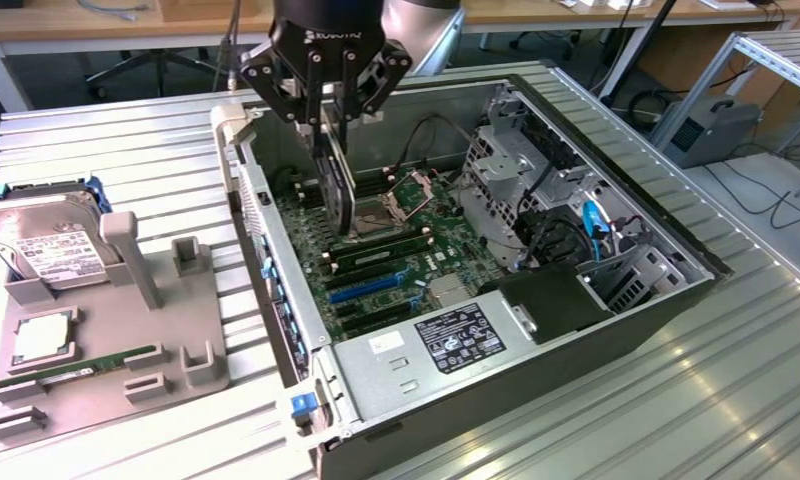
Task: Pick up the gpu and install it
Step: 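Pick up the gpu and move the gpu toward the slot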
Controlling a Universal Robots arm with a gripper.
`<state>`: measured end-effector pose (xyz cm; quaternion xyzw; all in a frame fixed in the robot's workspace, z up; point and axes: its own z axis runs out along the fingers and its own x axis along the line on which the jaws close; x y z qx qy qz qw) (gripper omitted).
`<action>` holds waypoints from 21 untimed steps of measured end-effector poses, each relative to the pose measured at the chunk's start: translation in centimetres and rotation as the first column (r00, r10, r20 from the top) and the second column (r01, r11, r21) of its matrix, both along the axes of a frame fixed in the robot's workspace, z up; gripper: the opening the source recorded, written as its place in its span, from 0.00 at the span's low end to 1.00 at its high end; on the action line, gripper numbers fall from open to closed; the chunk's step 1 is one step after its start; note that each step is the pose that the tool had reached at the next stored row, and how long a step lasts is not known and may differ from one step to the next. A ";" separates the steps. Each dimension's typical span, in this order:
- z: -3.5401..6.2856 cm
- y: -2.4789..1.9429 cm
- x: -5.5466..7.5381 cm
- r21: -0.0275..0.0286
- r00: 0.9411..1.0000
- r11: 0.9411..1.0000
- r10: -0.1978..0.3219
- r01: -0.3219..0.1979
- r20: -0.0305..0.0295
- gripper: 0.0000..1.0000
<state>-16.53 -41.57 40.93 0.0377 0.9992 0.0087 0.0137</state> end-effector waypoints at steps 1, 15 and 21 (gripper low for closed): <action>-0.03 0.00 0.1 0.000 1.000 1.000 0.000 0.000 0.000 0.27; -0.49 0.00 0.8 0.000 1.000 1.000 0.000 0.000 0.000 0.27; -0.70 0.00 1.1 0.000 1.000 1.000 0.000 0.000 0.000 0.27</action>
